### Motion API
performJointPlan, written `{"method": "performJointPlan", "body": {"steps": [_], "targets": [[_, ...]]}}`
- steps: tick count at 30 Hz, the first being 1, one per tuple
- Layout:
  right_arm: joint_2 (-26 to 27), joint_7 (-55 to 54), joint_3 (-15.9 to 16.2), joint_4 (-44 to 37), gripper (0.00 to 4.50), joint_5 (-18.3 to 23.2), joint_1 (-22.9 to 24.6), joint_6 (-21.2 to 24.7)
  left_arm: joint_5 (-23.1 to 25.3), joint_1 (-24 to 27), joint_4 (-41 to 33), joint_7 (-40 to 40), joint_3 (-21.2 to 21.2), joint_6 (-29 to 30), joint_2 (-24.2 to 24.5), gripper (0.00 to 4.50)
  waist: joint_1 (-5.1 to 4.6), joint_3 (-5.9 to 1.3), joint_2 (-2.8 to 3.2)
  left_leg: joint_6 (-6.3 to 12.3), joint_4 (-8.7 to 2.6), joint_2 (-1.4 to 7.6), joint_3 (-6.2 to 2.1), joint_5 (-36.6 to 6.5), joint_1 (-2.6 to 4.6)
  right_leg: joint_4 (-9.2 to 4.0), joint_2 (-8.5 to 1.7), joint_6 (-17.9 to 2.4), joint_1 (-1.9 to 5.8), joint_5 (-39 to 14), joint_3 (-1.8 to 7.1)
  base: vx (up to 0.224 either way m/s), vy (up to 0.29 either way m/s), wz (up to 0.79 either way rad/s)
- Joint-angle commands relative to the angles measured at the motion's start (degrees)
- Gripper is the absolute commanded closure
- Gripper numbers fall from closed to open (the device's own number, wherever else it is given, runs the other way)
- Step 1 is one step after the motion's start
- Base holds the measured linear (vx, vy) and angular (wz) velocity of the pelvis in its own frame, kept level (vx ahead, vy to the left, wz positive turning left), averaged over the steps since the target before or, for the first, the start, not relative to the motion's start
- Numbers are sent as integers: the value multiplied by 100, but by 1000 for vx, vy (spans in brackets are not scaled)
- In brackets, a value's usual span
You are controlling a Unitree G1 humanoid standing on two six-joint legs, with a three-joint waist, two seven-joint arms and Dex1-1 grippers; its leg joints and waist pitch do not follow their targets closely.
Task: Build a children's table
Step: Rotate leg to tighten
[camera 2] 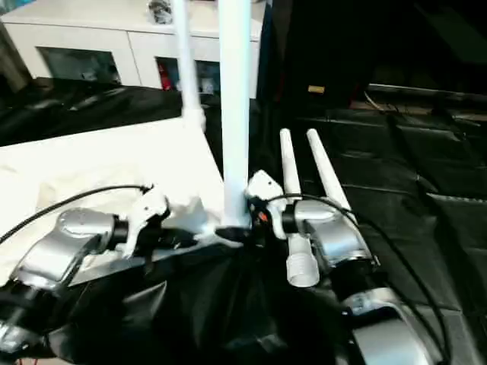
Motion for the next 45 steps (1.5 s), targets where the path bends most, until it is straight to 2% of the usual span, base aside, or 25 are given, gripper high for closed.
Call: {"method": "performJointPlan", "body": {"steps": [1,3,6,8,11,12,13,16,17,18,19,21,22,25,27,29,30,31,32,34,35,37,41,42,45], "targets": [[95,244,250,-163,124,73,77,124,-239,-77,-312,-191,-125,-54,-117,450,-3,-344,20,107,-421,348,-160,-1542,165,-444,-461,-1286,210,-1512,261,0,0,0],[152,295,251,-260,152,149,141,247,-253,-60,-335,-174,-111,-32,-108,450,2,-344,38,88,-423,352,-167,-1537,166,-446,-472,-1279,206,-1533,265,0,0,0],[221,263,253,-322,170,231,197,375,-256,-59,-321,-72,-76,-14,-139,450,2,-356,22,83,-422,349,-164,-1485,165,-440,-461,-1272,208,-1427,263,0,0,0],[464,-238,118,-206,175,208,187,421,-185,-122,-201,261,-3,18,-299,450,-5,-347,26,71,-426,347,-166,-1509,158,-441,-468,-1283,203,-1458,265,0,0,0],[936,-1720,-173,499,177,-128,-64,280,42,-327,124,1083,170,131,-659,450,-65,-343,8,-49,-429,329,-178,-1608,164,-461,-486,-1266,186,-1708,267,0,0,0],[987,-1871,-206,570,179,-146,-92,279,64,-355,163,1181,192,148,-706,450,-93,-320,14,-93,-439,323,-183,-1688,172,-483,-483,-1252,164,-1865,265,0,0,0],[1160,-2301,-329,779,180,-150,-176,275,121,-457,288,1528,277,232,-876,450,-119,-322,9,-181,-441,312,-213,-1843,191,-517,-499,-1112,175,-2260,256,0,0,0],[1454,-3007,-503,1089,181,-141,-319,342,252,-642,474,2157,384,336,-1173,450,-160,-321,-10,-187,-436,307,-209,-1901,200,-544,-497,-1034,149,-2329,267,0,0,0],[1545,-3327,-497,1207,181,-231,-369,330,265,-692,514,2325,413,362,-1284,450,-163,-325,-25,-171,-436,308,-212,-1872,185,-538,-503,-1034,162,-2296,269,0,0,0],[1680,-3711,-464,1354,181,-387,-419,231,279,-749,550,2508,417,392,-1419,450,-166,-332,-9,-145,-436,311,-208,-1781,176,-534,-499,-1044,161,-2180,272,0,0,0],[1714,-3760,-434,1394,181,-444,-424,134,283,-758,547,2525,400,388,-1450,450,-167,-343,-27,-115,-425,309,-196,-1710,177,-524,-497,-1056,157,-2055,276,0,0,0],[1767,-3689,-394,1470,181,-485,-434,6,294,-764,530,2538,365,375,-1495,450,-156,-346,-23,-49,-421,308,-187,-1637,163,-515,-496,-1081,172,-1887,276,0,0,0],[1793,-3621,-405,1555,125,-482,-463,-30,314,-766,528,2515,345,347,-1519,450,-150,-345,-30,-1,-424,307,-181,-1582,146,-507,-491,-1094,184,-1786,276,0,0,0],[1762,-3259,-541,1554,105,-305,-508,65,297,-676,406,2259,260,299,-1451,450,-152,-333,-44,71,-424,308,-178,-1609,146,-517,-491,-1083,183,-1863,272,0,0,0],[1645,-3075,-501,1489,82,-297,-519,-14,237,-602,307,2070,228,270,-1343,450,-151,-341,-15,59,-433,319,-191,-1621,143,-511,-495,-1067,189,-1887,268,0,0,0],[1498,-2823,-420,1382,82,-309,-501,-152,177,-531,215,1869,209,250,-1228,450,-151,-345,-27,68,-431,322,-190,-1598,137,-499,-497,-1091,197,-1793,267,0,0,0],[1264,-2238,-274,1112,82,-266,-390,-275,114,-446,119,1584,180,179,-1069,450,-152,-344,-24,93,-427,322,-184,-1547,128,-492,-495,-1122,204,-1686,270,0,0,0],[1223,-2133,-250,1063,82,-256,-368,-289,106,-431,103,1535,174,158,-1041,450,-135,-357,-27,145,-420,330,-186,-1468,111,-468,-496,-1135,233,-1524,268,0,0,0],[1081,-1811,-180,925,82,-236,-302,-337,68,-384,62,1383,166,135,-956,450,-139,-357,-22,172,-420,329,-180,-1413,108,-455,-486,-1149,226,-1420,272,0,0,0],[912,-1451,-97,783,82,-219,-227,-403,33,-342,47,1237,168,106,-861,450,-120,-378,-23,296,-389,328,-162,-1156,105,-406,-472,-1292,245,-940,263,0,0,0],[740,-1072,-16,617,82,-178,-146,-400,-23,-296,15,1006,158,-4,-748,450,-118,-382,-12,322,-385,329,-159,-1101,107,-395,-471,-1331,246,-839,263,0,0,0],[636,-824,22,502,82,-132,-93,-368,-70,-260,-28,836,148,-38,-665,450,-82,-385,-27,433,-371,335,-143,-976,105,-375,-465,-1426,260,-629,250,0,0,0],[339,-123,147,189,82,-14,46,-270,-206,-134,-199,307,120,-76,-406,450,-23,-366,-19,420,-381,351,-135,-1100,124,-395,-463,-1429,238,-892,245,0,0,0],[259,48,199,92,105,14,83,-228,-234,-90,-253,124,96,-41,-282,450,-13,-354,-27,367,-390,352,-136,-1206,134,-406,-463,-1405,228,-1097,245,0,0,0],[175,244,260,-27,113,19,121,-138,-273,-57,-290,-63,57,-30,-139,450,-14,-336,-17,227,-418,361,-147,-1424,158,-438,-463,-1327,200,-1471,256,0,0,0]]}}
